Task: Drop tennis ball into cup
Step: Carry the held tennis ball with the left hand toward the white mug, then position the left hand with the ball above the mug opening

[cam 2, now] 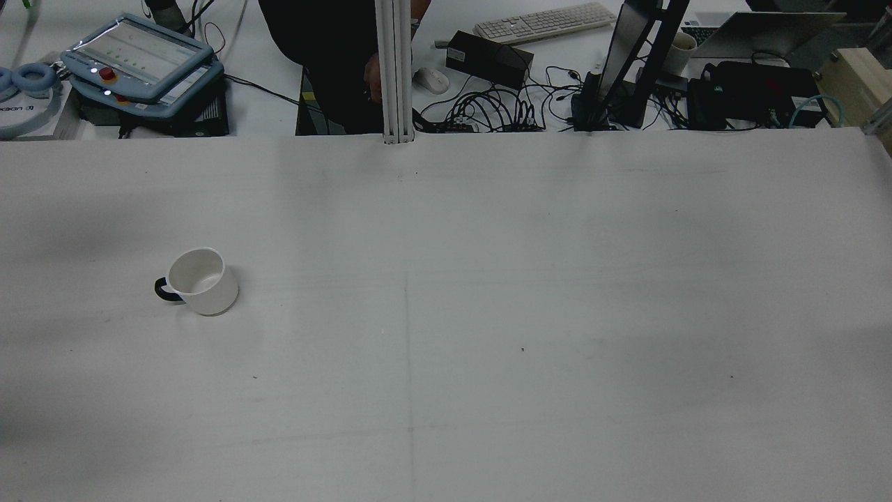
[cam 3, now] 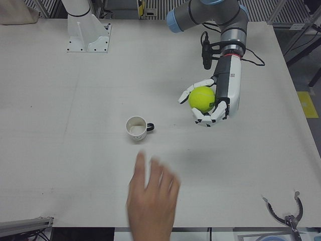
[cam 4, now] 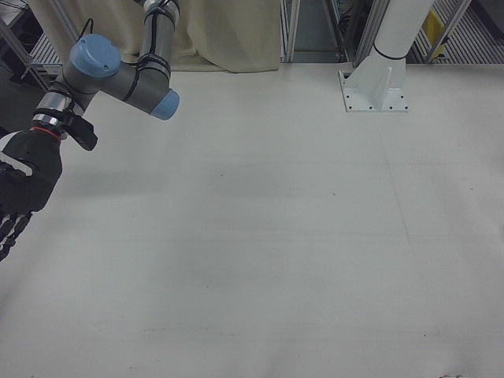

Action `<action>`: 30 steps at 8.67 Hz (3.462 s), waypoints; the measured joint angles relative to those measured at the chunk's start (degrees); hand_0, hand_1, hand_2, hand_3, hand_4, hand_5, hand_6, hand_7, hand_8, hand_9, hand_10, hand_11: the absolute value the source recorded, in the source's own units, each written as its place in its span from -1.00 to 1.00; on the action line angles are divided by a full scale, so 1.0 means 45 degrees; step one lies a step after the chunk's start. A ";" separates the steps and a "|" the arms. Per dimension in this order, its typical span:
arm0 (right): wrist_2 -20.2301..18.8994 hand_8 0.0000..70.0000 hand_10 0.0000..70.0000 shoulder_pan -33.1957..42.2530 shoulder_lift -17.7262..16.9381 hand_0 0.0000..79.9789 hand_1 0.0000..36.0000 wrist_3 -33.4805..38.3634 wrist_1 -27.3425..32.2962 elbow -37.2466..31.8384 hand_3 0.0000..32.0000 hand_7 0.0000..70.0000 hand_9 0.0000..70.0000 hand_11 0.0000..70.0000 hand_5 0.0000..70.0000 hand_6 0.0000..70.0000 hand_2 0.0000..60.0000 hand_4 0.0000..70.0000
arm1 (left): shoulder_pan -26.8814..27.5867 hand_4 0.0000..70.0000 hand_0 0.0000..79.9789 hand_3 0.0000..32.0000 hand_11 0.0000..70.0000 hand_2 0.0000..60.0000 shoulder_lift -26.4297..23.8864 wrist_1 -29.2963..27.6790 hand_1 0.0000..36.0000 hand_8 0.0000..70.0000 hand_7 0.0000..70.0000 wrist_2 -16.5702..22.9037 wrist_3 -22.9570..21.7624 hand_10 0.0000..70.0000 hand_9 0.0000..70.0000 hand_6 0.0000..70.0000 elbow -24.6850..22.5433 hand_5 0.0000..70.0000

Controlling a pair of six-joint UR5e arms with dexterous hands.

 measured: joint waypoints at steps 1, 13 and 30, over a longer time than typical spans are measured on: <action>0.0000 -1.00 -1.00 0.0000 0.0000 -1.00 -1.00 0.0000 0.0000 0.0000 -1.00 -1.00 -1.00 -1.00 -1.00 -1.00 -1.00 -1.00 | 0.0119 1.00 0.49 -1.00 1.00 1.00 -0.0049 0.0053 1.00 1.00 1.00 0.0007 0.0000 0.87 1.00 1.00 -0.0006 0.28; 0.0000 -1.00 -1.00 -0.0001 0.0000 -1.00 -1.00 0.0000 0.0000 0.0000 -1.00 -1.00 -1.00 -1.00 -1.00 -1.00 -1.00 -1.00 | 0.4793 1.00 0.50 -1.00 1.00 1.00 -0.1963 0.1293 1.00 1.00 1.00 -0.0139 -0.0056 0.68 1.00 1.00 0.1051 1.00; 0.0000 -1.00 -1.00 -0.0001 0.0000 -1.00 -1.00 0.0000 0.0000 0.0000 -1.00 -1.00 -1.00 -1.00 -1.00 -1.00 -1.00 -1.00 | 0.5000 -1.00 0.67 -0.41 -0.71 1.00 -0.0919 -0.0619 1.00 -0.84 -0.77 0.0133 -0.0800 -0.89 -0.91 -0.25 0.0944 -0.64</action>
